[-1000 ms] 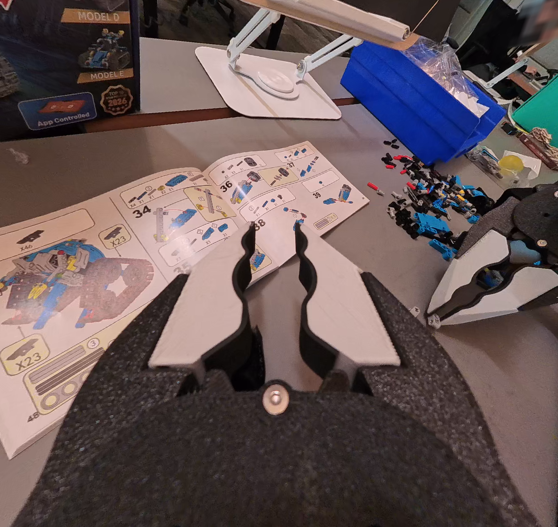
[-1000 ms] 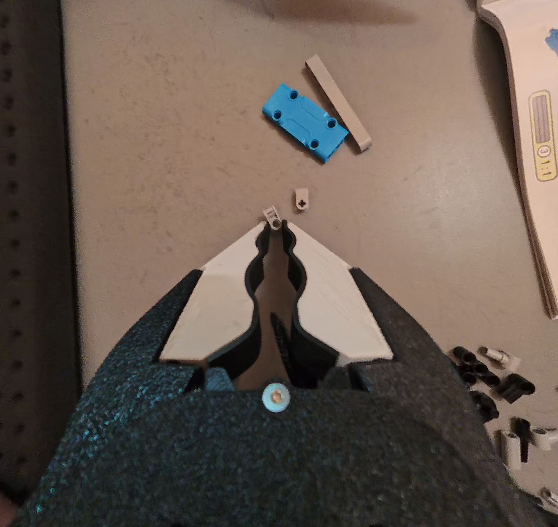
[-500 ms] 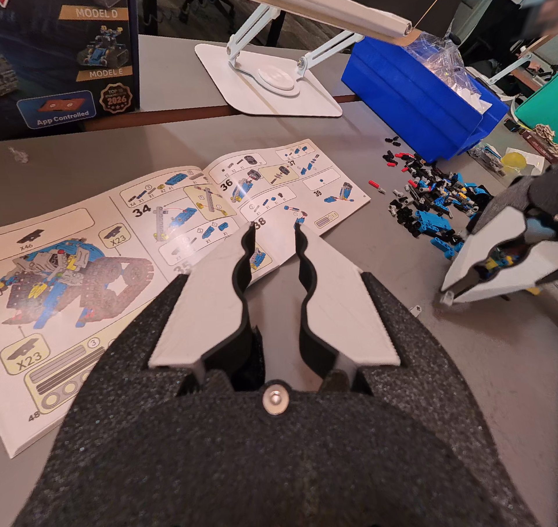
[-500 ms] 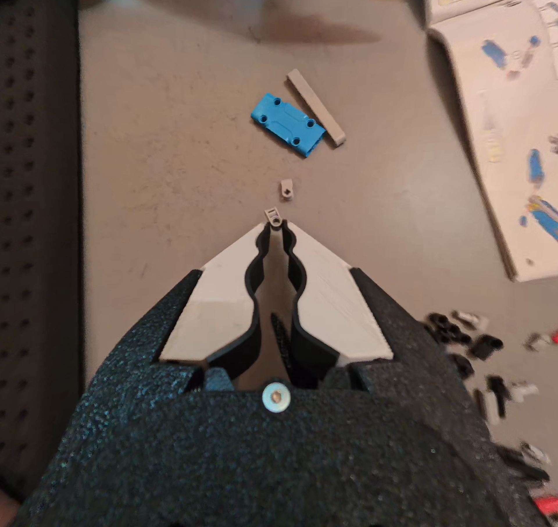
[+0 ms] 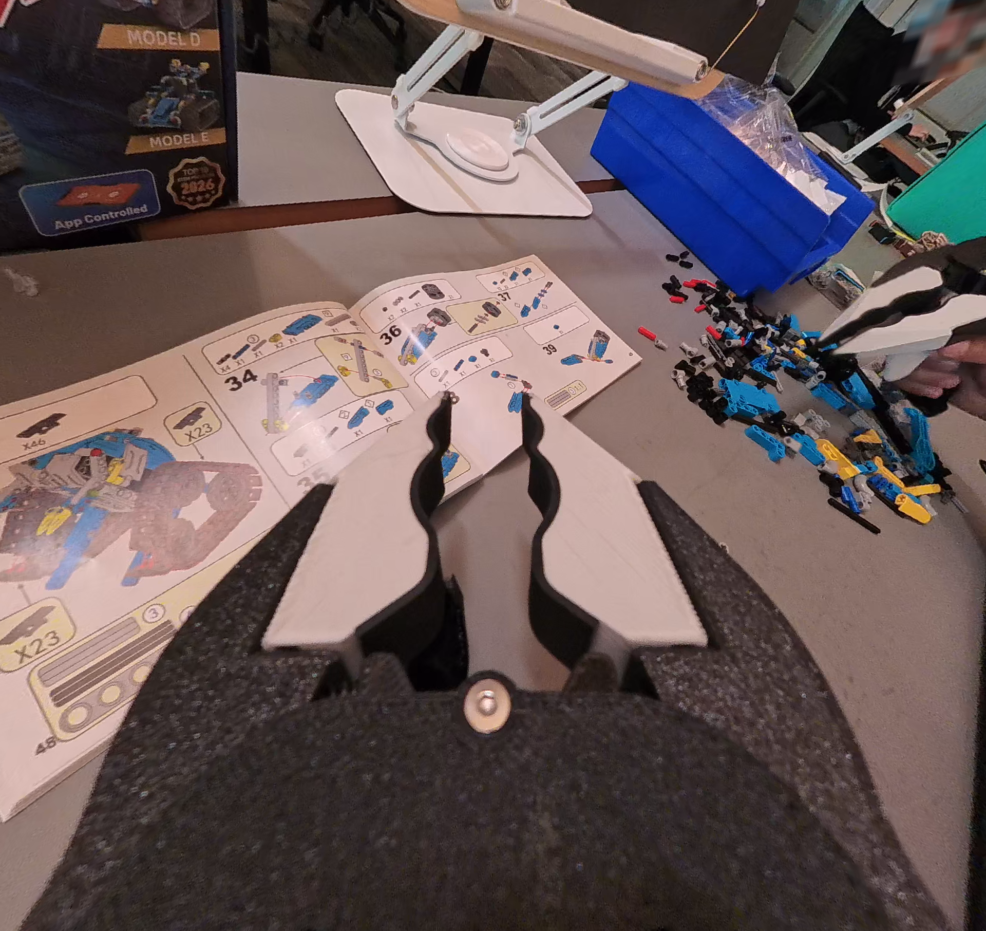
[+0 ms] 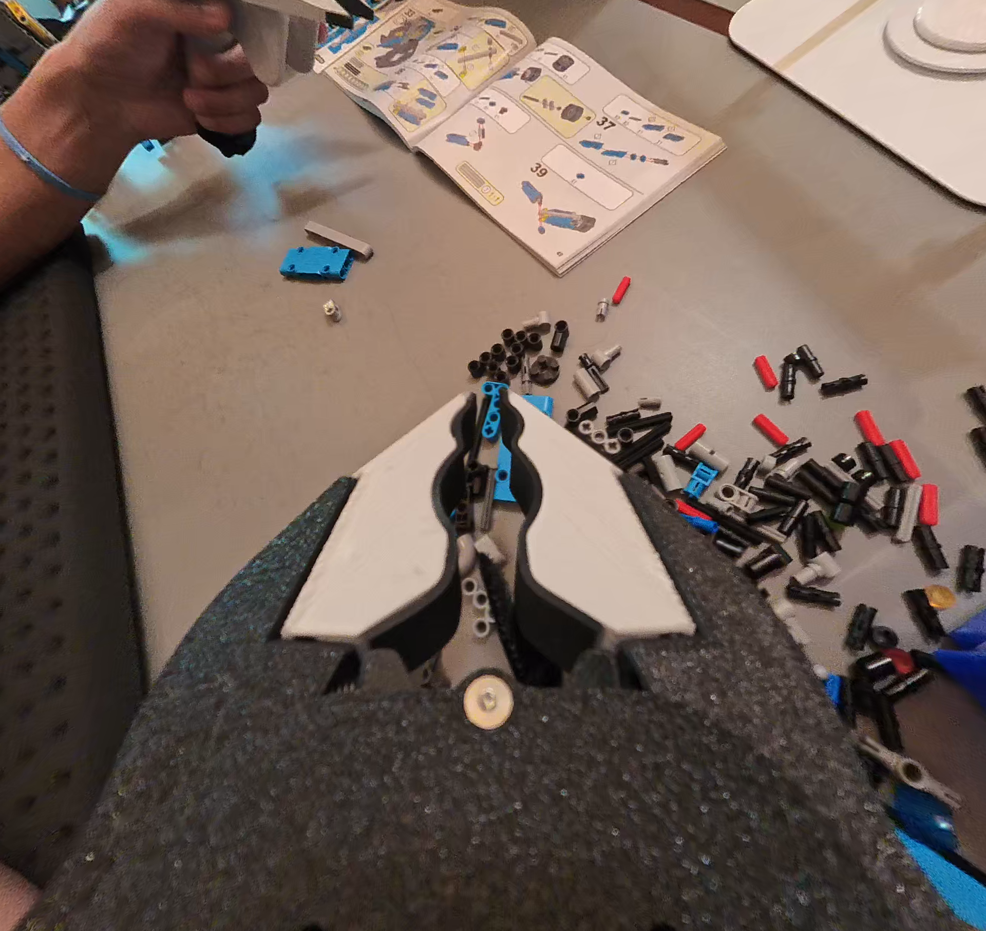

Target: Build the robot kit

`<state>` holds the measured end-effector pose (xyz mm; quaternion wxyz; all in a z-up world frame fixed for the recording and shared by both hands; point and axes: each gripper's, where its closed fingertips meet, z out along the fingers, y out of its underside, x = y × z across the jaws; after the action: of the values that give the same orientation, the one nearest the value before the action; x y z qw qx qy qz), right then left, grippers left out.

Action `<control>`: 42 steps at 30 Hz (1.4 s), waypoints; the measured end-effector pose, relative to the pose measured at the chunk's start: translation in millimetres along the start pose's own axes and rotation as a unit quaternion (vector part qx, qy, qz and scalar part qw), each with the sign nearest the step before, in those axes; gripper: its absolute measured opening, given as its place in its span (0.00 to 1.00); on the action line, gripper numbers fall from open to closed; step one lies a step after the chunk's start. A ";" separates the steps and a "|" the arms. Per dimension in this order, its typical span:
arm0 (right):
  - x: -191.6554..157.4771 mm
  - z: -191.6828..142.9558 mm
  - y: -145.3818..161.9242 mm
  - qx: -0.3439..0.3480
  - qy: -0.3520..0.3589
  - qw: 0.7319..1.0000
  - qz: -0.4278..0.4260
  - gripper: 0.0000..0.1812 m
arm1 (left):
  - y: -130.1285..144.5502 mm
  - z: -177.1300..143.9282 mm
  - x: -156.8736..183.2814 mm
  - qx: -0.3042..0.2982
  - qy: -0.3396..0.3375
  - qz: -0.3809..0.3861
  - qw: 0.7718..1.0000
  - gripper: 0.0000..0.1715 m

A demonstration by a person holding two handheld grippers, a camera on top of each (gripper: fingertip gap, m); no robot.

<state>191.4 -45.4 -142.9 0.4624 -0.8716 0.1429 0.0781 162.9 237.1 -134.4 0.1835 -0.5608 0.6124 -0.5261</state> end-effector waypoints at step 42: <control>-73.0 72.8 47.8 -0.152 0.105 0.978 -0.100 0.07 | -7.1 -4.2 8.5 0.011 0.004 0.010 1.000 0.15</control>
<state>106.6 2.4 -201.6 0.3121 -0.9451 0.0889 -0.0393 160.4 232.7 -123.7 0.1922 -0.5502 0.6133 -0.5331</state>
